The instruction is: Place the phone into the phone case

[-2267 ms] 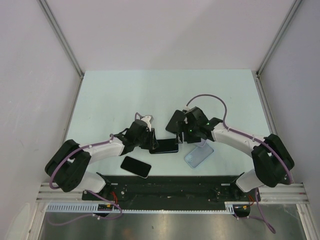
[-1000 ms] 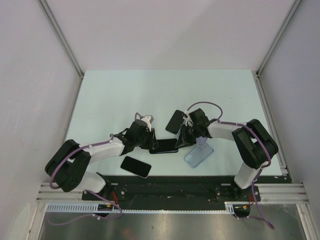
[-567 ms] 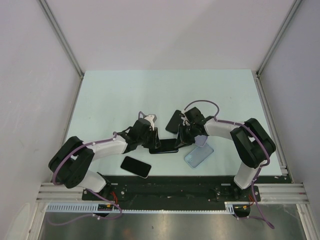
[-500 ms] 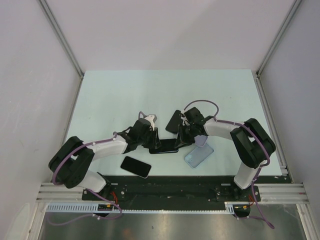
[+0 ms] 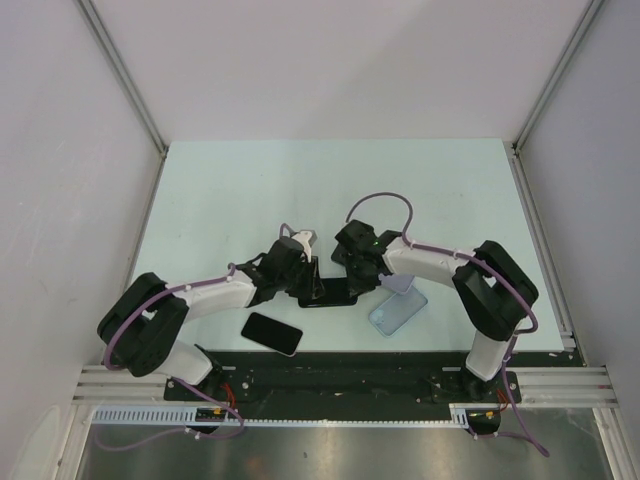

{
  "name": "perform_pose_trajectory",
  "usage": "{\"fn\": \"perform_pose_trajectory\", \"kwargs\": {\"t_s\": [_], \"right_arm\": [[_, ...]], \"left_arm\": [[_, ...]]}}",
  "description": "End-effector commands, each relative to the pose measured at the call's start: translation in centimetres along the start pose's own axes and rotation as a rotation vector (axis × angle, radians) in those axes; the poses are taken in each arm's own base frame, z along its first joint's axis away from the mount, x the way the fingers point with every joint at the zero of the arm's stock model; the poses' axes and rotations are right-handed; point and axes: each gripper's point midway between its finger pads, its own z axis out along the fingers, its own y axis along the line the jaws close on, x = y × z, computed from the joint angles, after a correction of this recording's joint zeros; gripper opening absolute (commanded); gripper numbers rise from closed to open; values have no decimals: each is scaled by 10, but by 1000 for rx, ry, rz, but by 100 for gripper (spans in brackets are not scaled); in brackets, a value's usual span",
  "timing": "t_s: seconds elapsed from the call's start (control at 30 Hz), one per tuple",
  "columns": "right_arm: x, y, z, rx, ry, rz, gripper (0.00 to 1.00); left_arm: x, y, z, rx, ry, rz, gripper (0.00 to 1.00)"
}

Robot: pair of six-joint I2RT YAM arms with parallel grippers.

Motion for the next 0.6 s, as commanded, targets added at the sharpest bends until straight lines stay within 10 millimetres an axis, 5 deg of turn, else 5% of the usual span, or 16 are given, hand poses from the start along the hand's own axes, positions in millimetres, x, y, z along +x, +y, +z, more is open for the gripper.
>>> {"fn": "perform_pose_trajectory", "kwargs": {"t_s": [0.0,0.33,0.57], "right_arm": [[65,-86,61,477,109,-188,10],[26,-40,20,389,-98,-215,17],[-4,11,-17,151,-231,-174,53]], "left_arm": [[8,0,-5,-7,38,16,37],[13,5,-8,-18,36,11,38],[15,7,-7,-27,40,11,38]]}}
